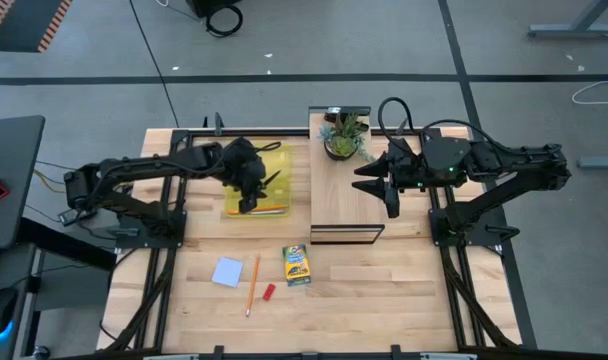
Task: Pack school essentials
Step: Put the green scissors into the yellow supply box
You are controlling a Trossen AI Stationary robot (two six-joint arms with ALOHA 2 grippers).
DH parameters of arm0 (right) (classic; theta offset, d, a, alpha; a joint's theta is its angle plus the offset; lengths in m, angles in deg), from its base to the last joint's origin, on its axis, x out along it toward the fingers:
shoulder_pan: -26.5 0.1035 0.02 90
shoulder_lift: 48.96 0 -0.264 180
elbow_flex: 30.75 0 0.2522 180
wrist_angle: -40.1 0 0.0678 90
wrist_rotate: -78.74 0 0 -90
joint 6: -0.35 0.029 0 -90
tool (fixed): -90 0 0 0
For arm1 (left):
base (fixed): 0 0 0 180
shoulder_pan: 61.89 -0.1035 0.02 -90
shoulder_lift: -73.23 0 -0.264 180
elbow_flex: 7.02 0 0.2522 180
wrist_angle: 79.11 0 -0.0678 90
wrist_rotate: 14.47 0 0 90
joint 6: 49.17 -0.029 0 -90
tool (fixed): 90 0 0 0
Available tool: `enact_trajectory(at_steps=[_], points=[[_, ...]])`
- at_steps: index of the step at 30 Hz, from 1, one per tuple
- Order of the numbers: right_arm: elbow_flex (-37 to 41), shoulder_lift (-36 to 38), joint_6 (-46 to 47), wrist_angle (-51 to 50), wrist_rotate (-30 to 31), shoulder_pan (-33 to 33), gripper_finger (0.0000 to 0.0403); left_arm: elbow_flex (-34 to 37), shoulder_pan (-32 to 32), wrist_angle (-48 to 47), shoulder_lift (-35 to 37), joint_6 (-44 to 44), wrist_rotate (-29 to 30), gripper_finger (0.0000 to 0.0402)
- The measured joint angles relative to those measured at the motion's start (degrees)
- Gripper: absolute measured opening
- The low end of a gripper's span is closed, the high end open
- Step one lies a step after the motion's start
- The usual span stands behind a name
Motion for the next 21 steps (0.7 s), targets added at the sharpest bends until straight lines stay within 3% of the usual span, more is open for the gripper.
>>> enact_trajectory(at_steps=[10,21], points=[[0.0,0.0,1.0,0.0,0.0,0.0,0.0180,4.2,-0.4,2.2,0.0,-11.2,5.6,0.0134],[0.0,0.0,1.1,0.1,0.0,0.0,0.0180,9.9,-0.4,3.8,0.0,-14.4,9.5,0.0128]])
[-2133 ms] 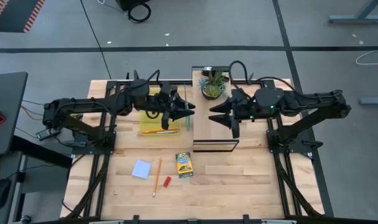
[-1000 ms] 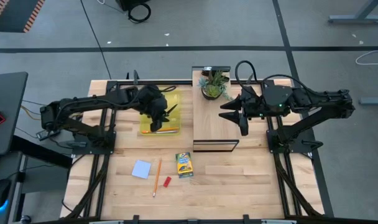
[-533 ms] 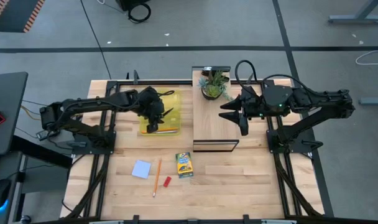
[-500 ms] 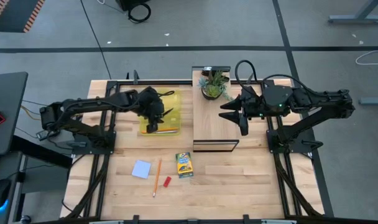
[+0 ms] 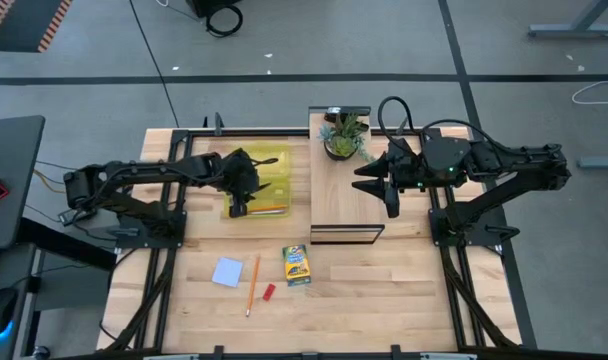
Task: Pack school essentials
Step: Put the green scissors into the yellow supply box
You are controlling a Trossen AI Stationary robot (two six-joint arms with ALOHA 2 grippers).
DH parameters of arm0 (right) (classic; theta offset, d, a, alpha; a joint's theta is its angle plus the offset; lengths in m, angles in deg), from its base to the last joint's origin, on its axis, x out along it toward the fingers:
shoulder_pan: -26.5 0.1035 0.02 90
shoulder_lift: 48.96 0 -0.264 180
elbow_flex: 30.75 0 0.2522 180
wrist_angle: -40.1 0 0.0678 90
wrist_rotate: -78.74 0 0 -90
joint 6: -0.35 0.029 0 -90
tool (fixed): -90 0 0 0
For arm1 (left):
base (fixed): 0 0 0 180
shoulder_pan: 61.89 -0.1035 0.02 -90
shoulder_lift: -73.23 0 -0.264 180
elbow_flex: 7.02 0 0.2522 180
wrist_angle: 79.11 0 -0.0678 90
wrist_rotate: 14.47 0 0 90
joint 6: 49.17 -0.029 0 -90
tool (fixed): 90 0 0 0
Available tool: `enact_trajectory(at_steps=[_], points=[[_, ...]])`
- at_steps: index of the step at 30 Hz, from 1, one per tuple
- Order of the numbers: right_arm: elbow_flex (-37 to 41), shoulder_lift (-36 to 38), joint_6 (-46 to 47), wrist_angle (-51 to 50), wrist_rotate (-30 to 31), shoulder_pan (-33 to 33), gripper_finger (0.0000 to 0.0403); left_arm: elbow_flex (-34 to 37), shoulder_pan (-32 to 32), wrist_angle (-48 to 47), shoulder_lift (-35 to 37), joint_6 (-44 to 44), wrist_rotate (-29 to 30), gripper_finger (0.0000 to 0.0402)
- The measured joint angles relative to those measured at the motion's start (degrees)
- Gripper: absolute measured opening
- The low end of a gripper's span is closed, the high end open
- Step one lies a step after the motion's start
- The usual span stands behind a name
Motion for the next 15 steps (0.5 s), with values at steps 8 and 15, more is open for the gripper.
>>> enact_trajectory(at_steps=[8,15], points=[[0.0,0.0,0.1,0.0,0.0,0.0,0.0180,0.9,0.7,2.5,0.0,-0.5,1.1,0.0139],[0.0,0.0,0.1,0.0,0.0,0.0,0.0180,0.9,0.7,2.4,0.0,-3.7,2.8,0.0132]])
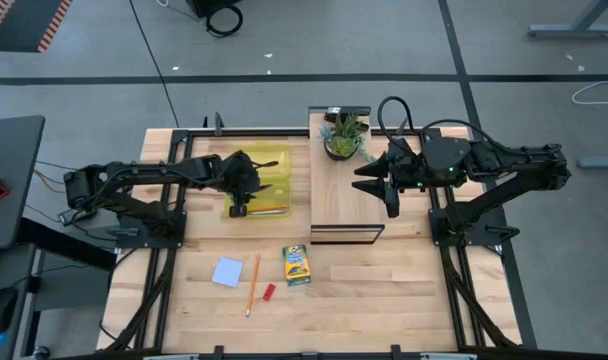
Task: Pack school essentials
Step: Put the green scissors into the yellow supply box, then put the red eraser into the yellow supply box
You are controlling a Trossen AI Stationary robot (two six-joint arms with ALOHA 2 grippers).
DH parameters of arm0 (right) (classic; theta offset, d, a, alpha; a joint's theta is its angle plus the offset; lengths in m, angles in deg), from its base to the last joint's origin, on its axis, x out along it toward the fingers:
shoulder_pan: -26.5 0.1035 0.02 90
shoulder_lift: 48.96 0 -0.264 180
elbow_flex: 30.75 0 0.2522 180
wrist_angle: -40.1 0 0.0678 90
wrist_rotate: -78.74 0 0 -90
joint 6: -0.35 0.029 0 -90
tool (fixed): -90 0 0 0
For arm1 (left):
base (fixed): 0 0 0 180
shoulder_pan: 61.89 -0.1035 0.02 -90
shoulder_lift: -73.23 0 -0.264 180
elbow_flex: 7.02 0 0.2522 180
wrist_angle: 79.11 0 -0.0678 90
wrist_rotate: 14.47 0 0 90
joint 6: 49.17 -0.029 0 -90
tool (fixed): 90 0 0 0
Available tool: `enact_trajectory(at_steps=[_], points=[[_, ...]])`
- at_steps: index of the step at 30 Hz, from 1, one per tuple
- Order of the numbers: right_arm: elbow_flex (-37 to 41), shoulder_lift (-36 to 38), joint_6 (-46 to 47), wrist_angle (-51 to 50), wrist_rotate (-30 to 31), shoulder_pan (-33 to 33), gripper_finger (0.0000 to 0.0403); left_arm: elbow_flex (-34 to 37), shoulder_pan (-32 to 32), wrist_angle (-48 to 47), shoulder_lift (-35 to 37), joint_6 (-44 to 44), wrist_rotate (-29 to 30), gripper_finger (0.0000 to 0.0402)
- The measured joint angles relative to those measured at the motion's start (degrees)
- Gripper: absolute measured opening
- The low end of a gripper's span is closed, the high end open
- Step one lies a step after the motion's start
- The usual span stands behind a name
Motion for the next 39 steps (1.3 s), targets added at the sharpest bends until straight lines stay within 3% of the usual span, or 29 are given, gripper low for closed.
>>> enact_trajectory(at_steps=[11,20,25,31,39], points=[[0.0,0.0,0.0,0.2,0.0,0.0,0.0180,0.0,0.2,-0.7,0.0,3.5,1.2,0.0171],[0.0,0.0,0.0,0.2,0.0,0.0,0.0180,0.0,0.2,-2.2,0.0,6.1,1.0,0.0179],[0.0,0.0,-0.2,0.2,0.0,0.0,0.0180,0.0,0.5,-5.6,0.0,9.0,-3.3,0.0167],[0.0,0.0,-0.8,0.2,0.1,0.0,0.0180,-1.4,3.3,-8.1,0.0,14.0,-3.9,0.0153],[0.0,0.0,-1.7,0.1,1.7,0.0,0.0180,-5.6,8.0,-7.5,0.1,26.4,-14.7,0.0138]])
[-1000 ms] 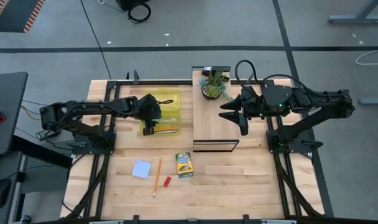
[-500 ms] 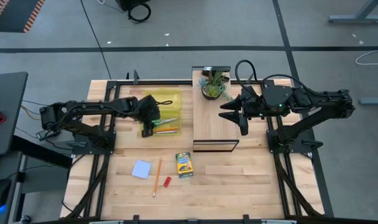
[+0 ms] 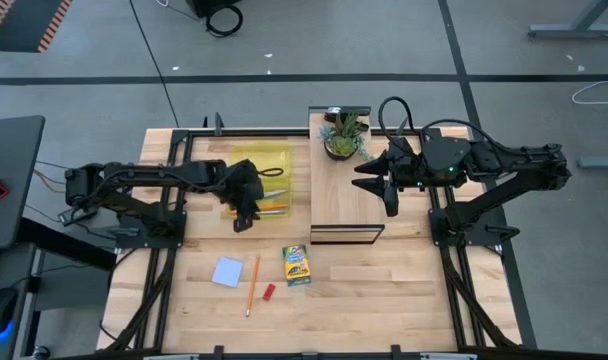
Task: Pack school essentials
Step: Put the red eraser into the yellow supply box
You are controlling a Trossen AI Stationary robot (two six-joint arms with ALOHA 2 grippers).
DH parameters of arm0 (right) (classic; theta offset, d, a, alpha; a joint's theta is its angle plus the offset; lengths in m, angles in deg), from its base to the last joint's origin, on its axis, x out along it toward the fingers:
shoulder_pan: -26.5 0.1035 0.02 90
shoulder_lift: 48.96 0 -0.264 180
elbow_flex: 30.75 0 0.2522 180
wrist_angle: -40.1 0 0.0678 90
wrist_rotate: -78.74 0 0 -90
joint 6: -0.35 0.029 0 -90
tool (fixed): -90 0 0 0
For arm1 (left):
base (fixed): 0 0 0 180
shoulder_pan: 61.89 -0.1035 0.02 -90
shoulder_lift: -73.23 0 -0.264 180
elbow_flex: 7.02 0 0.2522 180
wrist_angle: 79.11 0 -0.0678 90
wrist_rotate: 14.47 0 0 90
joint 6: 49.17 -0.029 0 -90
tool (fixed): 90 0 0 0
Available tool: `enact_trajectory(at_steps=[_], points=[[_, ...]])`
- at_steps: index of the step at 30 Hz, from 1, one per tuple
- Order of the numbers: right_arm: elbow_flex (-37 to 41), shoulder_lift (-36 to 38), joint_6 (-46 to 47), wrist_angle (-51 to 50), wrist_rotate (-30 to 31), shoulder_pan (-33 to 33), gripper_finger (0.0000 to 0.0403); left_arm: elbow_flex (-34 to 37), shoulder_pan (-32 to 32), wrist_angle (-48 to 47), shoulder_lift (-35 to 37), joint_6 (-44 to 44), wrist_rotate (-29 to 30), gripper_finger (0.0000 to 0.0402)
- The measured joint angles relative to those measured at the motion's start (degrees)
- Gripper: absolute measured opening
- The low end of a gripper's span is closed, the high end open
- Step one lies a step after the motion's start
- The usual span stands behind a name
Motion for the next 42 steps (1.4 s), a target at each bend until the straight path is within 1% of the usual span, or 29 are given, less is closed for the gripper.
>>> enact_trajectory(at_steps=[3,9,17,20,24,27,30,32,35,39,42], points=[[0.0,0.0,-0.1,0.0,0.0,0.0,0.0180,0.0,2.5,-0.6,0.0,3.2,-1.6,0.0134],[0.0,0.0,-0.2,-0.1,0.0,0.0,0.0180,0.0,9.1,-1.6,0.0,7.4,-1.6,0.0140],[0.0,0.0,-1.0,-0.1,0.0,0.0,0.0180,0.0,17.8,-1.5,0.0,11.6,0.7,0.0147],[0.0,0.0,-1.0,-0.1,0.0,0.0,0.0180,0.0,20.5,-1.5,0.0,13.6,2.7,0.0143],[0.0,0.0,-0.9,-0.1,0.0,0.0,0.0180,0.1,23.2,-1.5,0.0,19.5,6.5,0.0138],[0.0,0.0,-0.1,-0.4,0.6,0.0,0.0180,0.1,25.8,-1.5,0.0,24.5,11.6,0.0139],[0.0,0.0,0.2,-1.3,2.0,0.0,0.0180,0.1,28.2,-1.4,0.0,31.6,17.4,0.0139],[0.0,0.0,0.3,-1.4,2.1,0.0,0.0180,0.1,29.7,-1.4,0.0,36.7,19.6,0.0136],[0.0,0.0,1.2,-1.4,2.1,0.0,0.0180,0.1,32.2,-1.6,0.0,41.0,19.9,0.0128],[0.0,0.0,2.1,-1.4,2.1,0.0,0.0180,0.1,35.5,-4.8,-0.1,41.6,20.4,0.0120],[0.0,0.0,2.8,-1.3,2.2,0.0,0.0180,0.1,36.9,-8.6,-0.1,41.5,20.7,0.0128]])
